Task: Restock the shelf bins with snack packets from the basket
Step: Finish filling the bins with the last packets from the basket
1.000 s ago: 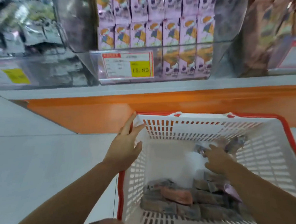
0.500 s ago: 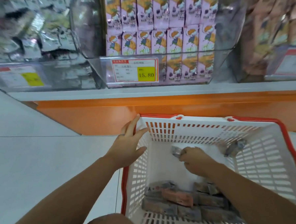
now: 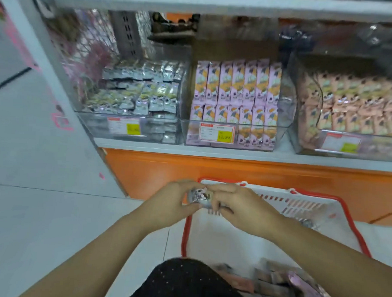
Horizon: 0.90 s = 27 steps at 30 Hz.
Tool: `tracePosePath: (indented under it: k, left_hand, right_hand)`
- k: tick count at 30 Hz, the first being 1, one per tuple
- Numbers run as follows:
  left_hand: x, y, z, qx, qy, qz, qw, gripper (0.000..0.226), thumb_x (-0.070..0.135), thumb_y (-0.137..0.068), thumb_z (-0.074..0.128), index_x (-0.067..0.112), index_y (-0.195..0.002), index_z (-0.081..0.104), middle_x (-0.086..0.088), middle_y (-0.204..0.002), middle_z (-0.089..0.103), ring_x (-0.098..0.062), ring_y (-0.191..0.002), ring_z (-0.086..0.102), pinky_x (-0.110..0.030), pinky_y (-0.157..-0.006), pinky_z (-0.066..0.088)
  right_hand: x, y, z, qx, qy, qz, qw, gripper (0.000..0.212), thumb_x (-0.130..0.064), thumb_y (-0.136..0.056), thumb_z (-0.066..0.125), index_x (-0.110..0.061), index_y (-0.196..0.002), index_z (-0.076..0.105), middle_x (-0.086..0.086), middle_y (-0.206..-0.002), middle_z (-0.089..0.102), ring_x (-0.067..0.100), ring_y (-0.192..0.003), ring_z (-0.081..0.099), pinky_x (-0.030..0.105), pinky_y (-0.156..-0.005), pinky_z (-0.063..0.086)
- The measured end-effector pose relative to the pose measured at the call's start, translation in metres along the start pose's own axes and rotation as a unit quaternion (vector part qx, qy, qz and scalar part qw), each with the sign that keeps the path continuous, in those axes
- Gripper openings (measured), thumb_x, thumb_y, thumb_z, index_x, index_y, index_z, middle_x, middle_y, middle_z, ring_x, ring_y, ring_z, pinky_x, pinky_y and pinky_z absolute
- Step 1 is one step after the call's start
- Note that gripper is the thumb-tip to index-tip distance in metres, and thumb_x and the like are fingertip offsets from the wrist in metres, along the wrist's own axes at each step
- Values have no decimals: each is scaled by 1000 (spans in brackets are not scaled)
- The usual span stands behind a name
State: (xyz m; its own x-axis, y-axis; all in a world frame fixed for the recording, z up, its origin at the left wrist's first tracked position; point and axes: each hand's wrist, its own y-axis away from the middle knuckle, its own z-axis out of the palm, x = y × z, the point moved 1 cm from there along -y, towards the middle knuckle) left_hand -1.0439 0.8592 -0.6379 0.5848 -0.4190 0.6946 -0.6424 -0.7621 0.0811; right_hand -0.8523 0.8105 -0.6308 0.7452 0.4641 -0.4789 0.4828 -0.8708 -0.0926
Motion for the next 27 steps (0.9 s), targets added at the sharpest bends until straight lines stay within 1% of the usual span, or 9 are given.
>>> tracePosePath:
  k: [4, 7, 9, 11, 14, 17, 19, 24, 27]
  left_hand:
    - [18, 27, -45, 76, 37, 10, 996, 41, 22, -87, 67, 39, -122, 54, 18, -111, 61, 2, -104, 57, -11, -92, 42]
    - [27, 41, -77, 130, 21, -4, 991, 39, 21, -86, 68, 35, -121, 59, 13, -109, 65, 2, -95, 60, -13, -88, 45]
    - [24, 46, -96, 179, 27, -34, 983, 36, 22, -85, 70, 27, -120, 63, 12, -104, 66, 8, -86, 59, -5, -78, 44]
    - [15, 50, -109, 222, 50, -61, 972, 32, 24, -84, 71, 32, -114, 67, 13, -94, 70, 6, -83, 62, -8, -73, 45]
    - [-5, 52, -119, 290, 98, -103, 946, 25, 23, -84, 70, 25, -109, 70, 10, -87, 72, -6, -87, 67, -18, -74, 47]
    - [-19, 48, -130, 379, 130, -141, 906, 28, 22, -85, 69, 16, -112, 69, 9, -86, 69, 2, -77, 64, -6, -66, 44]
    - [-20, 40, -140, 424, 124, -145, 885, 33, 24, -86, 67, 15, -118, 66, 11, -86, 67, 2, -71, 61, -2, -61, 42]
    - [-30, 5, -167, 488, 90, -167, 852, 49, 33, -90, 62, 7, -131, 55, -5, -116, 65, -13, -98, 58, -17, -82, 40]
    - [-38, -19, -182, 488, 48, -196, 849, 50, 33, -90, 61, 5, -132, 54, -10, -120, 65, -12, -84, 60, -20, -74, 42]
  right_hand:
    - [-33, -27, -30, 35, 12, -44, 998, 16, 4, -79, 59, -12, -81, 59, 4, -103, 66, 20, -108, 57, 37, -81, 48]
    - [-53, -50, -49, 66, 23, -93, 993, 18, 5, -80, 59, -13, -83, 59, 4, -103, 66, 11, -110, 51, 21, -86, 39]
    - [-60, -67, -57, 117, 33, -99, 988, 17, 2, -83, 61, -14, -90, 64, 6, -117, 64, 16, -120, 49, 23, -100, 34]
    - [-61, -84, -64, 157, 35, -42, 986, 26, -11, -89, 62, -17, -115, 64, 3, -138, 52, 17, -131, 40, 29, -108, 28]
    - [-46, -103, -64, 70, 102, 90, 988, 62, -32, -94, 56, -19, -148, 28, 0, -158, 18, 18, -145, 15, 32, -117, 10]
    - [-33, -111, -53, -10, 219, 134, 966, 80, -44, -95, 50, -16, -152, 2, 2, -160, -4, 19, -147, -3, 36, -117, -7]
    - [-30, -114, -48, -8, 230, 133, 964, 85, -47, -94, 49, -15, -152, -4, 1, -160, -10, 18, -147, -8, 37, -115, -13]
    - [-29, -112, -45, -10, 225, 130, 966, 92, -49, -91, 52, -16, -151, -9, 0, -159, -15, 17, -146, -13, 34, -111, -18]
    - [-28, -112, -43, -2, 231, 127, 965, 93, -48, -90, 53, -16, -151, -10, -1, -159, -15, 17, -146, -15, 34, -110, -19]
